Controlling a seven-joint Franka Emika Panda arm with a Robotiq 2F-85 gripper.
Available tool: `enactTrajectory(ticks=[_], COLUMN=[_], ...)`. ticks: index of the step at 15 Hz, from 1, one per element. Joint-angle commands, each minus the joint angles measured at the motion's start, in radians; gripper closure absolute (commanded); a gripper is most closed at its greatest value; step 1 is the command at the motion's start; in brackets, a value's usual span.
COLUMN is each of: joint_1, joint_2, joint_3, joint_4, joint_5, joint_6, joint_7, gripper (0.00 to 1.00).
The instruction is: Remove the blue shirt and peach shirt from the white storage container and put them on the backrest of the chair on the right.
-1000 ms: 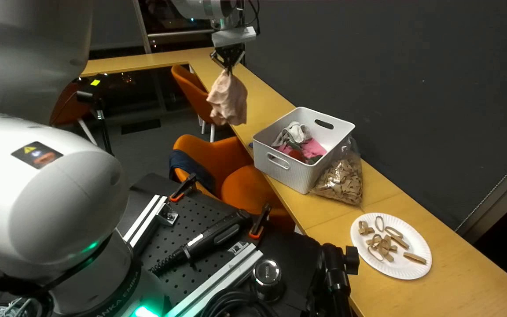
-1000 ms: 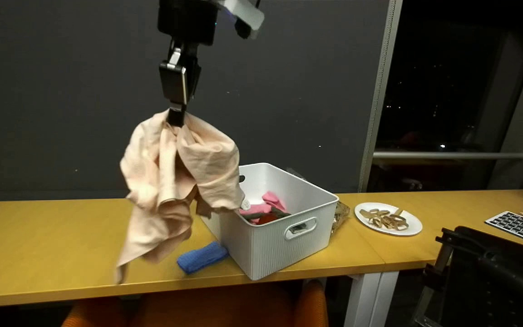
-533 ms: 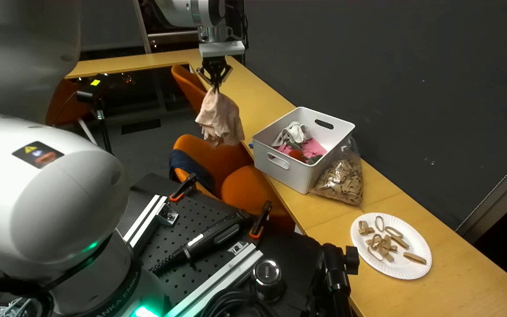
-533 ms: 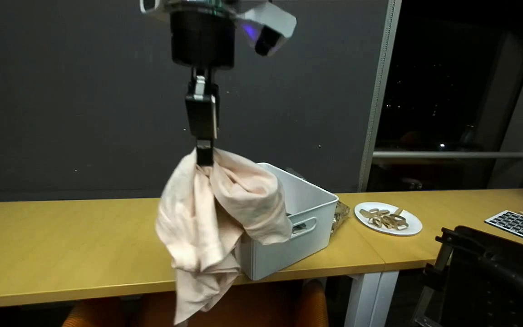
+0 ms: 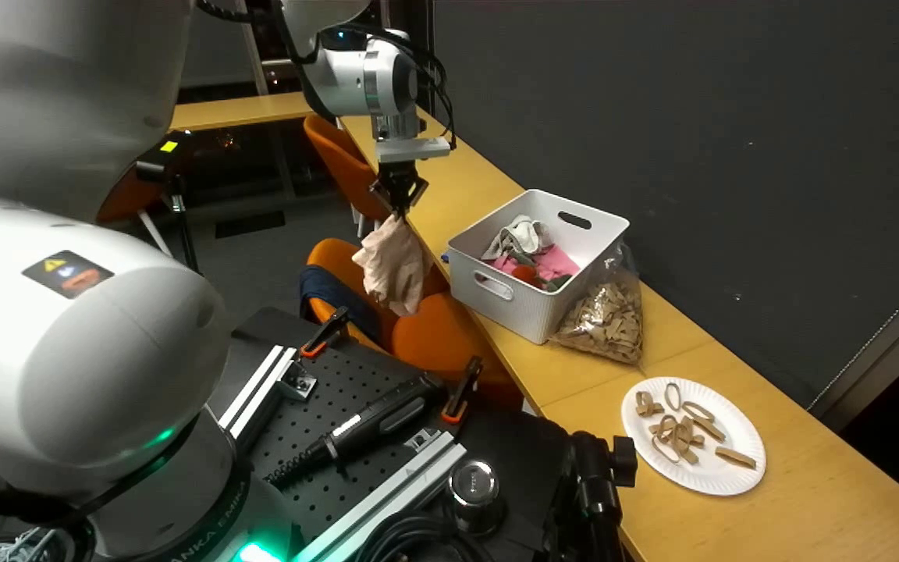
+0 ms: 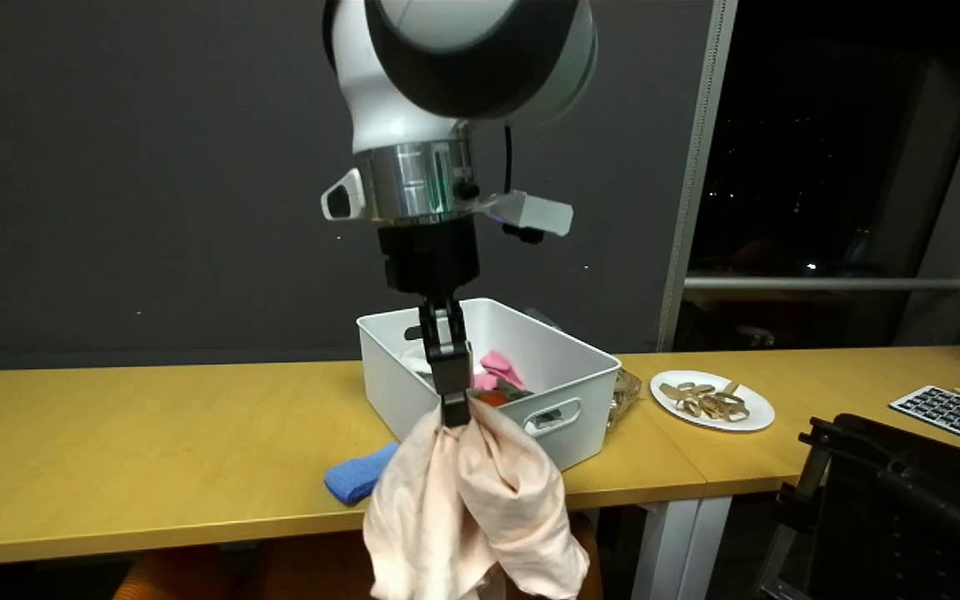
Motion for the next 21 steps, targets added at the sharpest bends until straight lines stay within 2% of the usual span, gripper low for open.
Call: enactTrajectory(ticks=[1,7,12,21], joint_1=[0.014,0.051,0.115,0.214], joint_2=[0.043,0.080,0.127,0.265], joint_3=[0.019,0.094,0.136,0.178], joint_4=[0.023,0.042,0.094,0.235], joint_5=[-0.012,0.017,0.008,0.000], joint_6=[-0.061,-0.195,-0.267,-0.215], joint_7=[-0.054,-0.131,-0.189,-0.329], gripper=[0.99,0.99,0.99,0.99])
